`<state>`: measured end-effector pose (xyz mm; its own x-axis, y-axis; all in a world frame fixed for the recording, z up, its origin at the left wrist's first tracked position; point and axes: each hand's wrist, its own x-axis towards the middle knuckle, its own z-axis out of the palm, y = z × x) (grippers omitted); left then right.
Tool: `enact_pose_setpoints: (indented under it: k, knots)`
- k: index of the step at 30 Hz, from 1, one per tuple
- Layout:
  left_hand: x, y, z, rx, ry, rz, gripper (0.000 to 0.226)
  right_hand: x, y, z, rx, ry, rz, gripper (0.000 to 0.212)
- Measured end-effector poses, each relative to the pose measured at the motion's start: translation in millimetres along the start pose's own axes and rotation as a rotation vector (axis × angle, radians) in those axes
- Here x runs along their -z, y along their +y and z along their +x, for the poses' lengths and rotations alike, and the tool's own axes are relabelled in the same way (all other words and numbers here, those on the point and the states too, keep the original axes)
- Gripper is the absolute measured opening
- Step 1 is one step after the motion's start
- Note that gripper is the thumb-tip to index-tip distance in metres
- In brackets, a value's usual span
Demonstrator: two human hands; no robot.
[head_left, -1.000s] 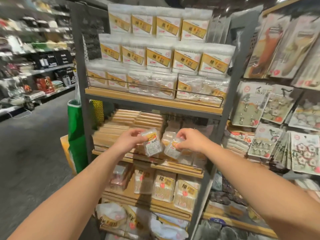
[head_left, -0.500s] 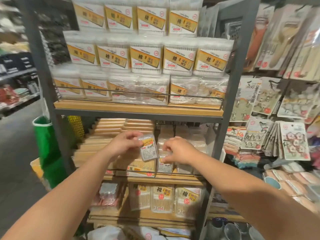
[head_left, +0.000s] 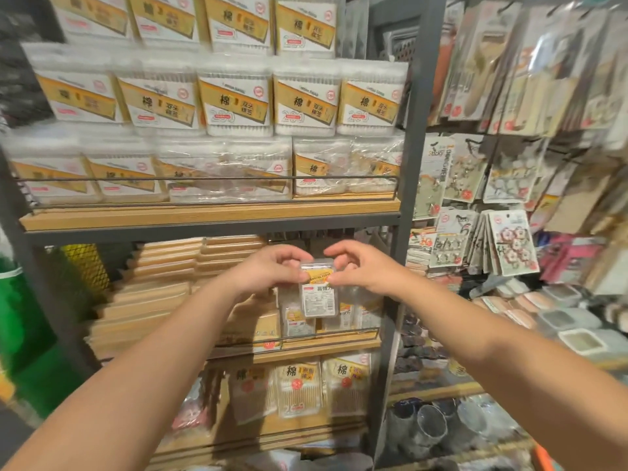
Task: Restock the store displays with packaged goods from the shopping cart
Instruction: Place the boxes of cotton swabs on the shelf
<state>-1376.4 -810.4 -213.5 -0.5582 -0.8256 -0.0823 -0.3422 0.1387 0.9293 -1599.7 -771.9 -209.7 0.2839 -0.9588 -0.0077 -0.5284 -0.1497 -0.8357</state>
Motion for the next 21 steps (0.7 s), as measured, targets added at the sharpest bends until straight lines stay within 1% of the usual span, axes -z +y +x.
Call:
enact_pose_setpoints:
  k: [4,6,7,9,11,14,17,21]
  knots:
    - [-20.7,-0.3,13.5,-0.014,-0.073,0.043,0.027,0.9,10.2,-8.7,-0.019,0.033,-0.144,0.035]
    - [-25.3,1.7,19.0,-0.023,-0.084,0.059,0.026,3.6,13.9,-11.6,-0.034,0.047,-0.223,0.033]
    - [-26.6,2.4,20.8,-0.031,-0.073,0.065,0.026,4.9,16.9,-13.4,-0.054,0.056,-0.265,0.034]
    - [-25.0,2.2,26.2,-0.060,-0.008,0.156,0.029,8.2,21.7,-16.2,-0.095,0.071,-0.347,0.038]
    - [-22.1,-0.3,29.8,-0.067,0.041,0.285,0.037,8.1,23.7,-18.3,-0.127,0.080,-0.396,0.041]
    - [-21.4,-9.2,35.4,-0.052,0.046,0.449,0.055,2.6,22.8,-17.5,-0.115,0.075,-0.505,0.047]
    - [-23.7,-21.7,40.4,-0.046,-0.021,0.604,0.060,-5.3,23.3,-15.9,-0.087,0.061,-0.603,0.053]
    - [-32.9,-30.2,45.3,-0.040,-0.172,0.828,0.062,-11.1,29.5,-16.8,-0.071,0.099,-0.610,0.054]
